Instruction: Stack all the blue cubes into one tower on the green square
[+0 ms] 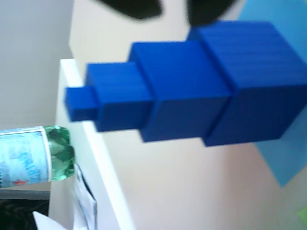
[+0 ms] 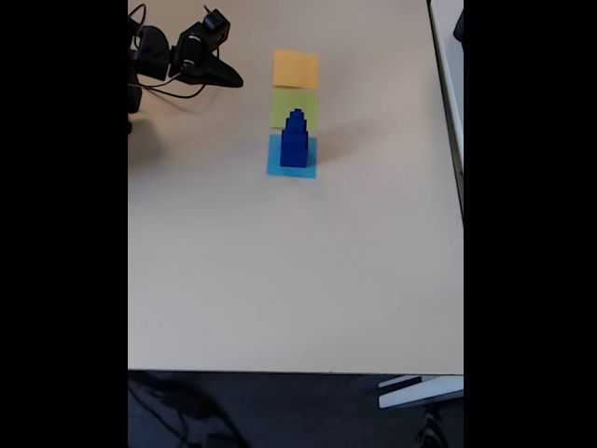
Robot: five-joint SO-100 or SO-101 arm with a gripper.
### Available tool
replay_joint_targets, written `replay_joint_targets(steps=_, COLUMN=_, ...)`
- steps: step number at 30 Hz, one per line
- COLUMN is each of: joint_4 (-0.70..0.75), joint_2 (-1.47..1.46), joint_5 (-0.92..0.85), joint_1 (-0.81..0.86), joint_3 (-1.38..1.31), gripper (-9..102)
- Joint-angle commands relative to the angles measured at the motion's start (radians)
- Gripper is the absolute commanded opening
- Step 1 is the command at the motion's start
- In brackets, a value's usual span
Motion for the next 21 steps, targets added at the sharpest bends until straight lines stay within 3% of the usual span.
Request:
replay_joint_targets(steps=1, joint_4=0.011, joint_2=0.018, joint_5=-0.003, joint_1=0.011, joint_3=0.021, gripper=0)
replay_joint_targets(steps=5, joint_4=0.038, joint_2=0.014, joint_5=-0.003, joint_1=0.015, joint_3=0.025, gripper=0)
replay_joint_targets(steps=8, joint_4=0.172, joint_2=0.038, joint_5=-0.064, joint_1=0.011, joint_3=0.026, gripper=0)
replay_joint_targets(steps=19, joint_4=0.371, joint_2=0.040, joint_5=-0.147, joint_1=0.032, joint_3=0.026, gripper=0)
replay_joint_targets(steps=21, joint_4=0.377, joint_2=0.040, joint_5=-0.242, joint_1=0.037, joint_3=0.026, gripper=0)
